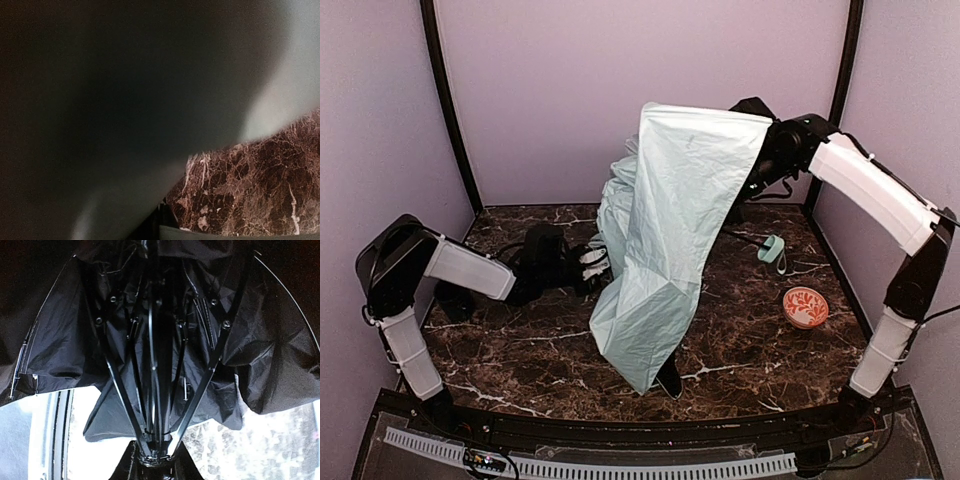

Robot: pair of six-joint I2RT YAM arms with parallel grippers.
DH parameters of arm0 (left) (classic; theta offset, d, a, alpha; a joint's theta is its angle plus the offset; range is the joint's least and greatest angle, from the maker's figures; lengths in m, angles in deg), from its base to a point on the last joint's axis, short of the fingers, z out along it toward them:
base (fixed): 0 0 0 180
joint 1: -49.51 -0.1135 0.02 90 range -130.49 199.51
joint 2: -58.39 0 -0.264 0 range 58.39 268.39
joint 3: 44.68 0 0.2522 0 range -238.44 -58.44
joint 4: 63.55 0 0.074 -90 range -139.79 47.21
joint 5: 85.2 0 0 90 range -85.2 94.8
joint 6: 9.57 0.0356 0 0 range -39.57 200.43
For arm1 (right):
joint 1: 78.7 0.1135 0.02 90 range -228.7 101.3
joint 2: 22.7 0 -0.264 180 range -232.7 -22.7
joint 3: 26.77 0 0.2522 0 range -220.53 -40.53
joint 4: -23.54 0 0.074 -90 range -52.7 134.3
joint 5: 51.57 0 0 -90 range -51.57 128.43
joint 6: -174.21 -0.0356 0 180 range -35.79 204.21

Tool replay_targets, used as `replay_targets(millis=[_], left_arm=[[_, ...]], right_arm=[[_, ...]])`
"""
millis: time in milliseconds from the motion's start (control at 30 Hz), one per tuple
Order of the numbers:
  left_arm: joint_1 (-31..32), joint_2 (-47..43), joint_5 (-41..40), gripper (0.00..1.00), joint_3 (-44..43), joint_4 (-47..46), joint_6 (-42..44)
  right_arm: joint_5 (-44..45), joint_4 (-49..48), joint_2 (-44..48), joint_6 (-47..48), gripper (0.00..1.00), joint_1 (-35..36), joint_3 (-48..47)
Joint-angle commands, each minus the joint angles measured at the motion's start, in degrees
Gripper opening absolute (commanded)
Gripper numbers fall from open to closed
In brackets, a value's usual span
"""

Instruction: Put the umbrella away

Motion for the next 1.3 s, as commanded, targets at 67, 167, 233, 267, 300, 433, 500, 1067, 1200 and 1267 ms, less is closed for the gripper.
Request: replay_targets(millis=[67, 167, 233, 267, 300, 433, 500, 1067, 1200, 1267], left_arm=[[-0.02, -0.63, 0.67, 0.0, -0.81, -5.48, -3.52], [0.17, -1.96, 1.39, 0.0, 0.92, -4.47, -5.36], [0.48, -2.35, 1.02, 0.0, 2.67, -4.27, -6.22], [0.62, -2.41, 1.05, 0.0, 3.39, -4.32, -6.54], [0.75, -2.39, 1.07, 0.0, 3.89, -4.5, -6.65], [1.2, -1.78, 0.28, 0.0, 3.59, -4.81, -6.44], [1.19, -1.34, -0.33, 0.0, 2.7, -4.16, -6.49], [1.21, -21.62, -23.61, 0.99, 14.68, 26.82, -4.2], [1.05, -23.84, -29.79, 0.99, 14.37, 29.36, -2.55], [0.98, -23.74, -31.49, 0.99, 11.79, 33.07, -3.36]], right_arm=[[-2.08, -4.77, -3.2, -5.7, 0.0, 1.18, -4.85], [-1.91, -6.91, -2.66, -6.81, 0.0, 1.1, -2.74], [-1.97, -8.81, -2.23, -7.96, 0.0, 1.1, -1.41], [-2.47, -9.41, -2.2, -8.34, 0.0, 1.03, -1.38], [-3.22, -9.6, -2.27, -8.5, 0.0, 1.01, -1.76], [-6.34, -8.17, -2.58, -6.81, 0.0, 1.0, -4.05], [-5.2, -8.95, -2.57, -7.72, 0.0, 1.0, -2.96], [3.71, -17.47, -20.57, -20.83, 0.0, 2.94, 8.4], [7.64, -18.39, -24.04, -21.95, 0.02, 2.93, 8.75], [8.37, -17.32, -25.92, -22.15, 0.06, 2.93, 8.08]])
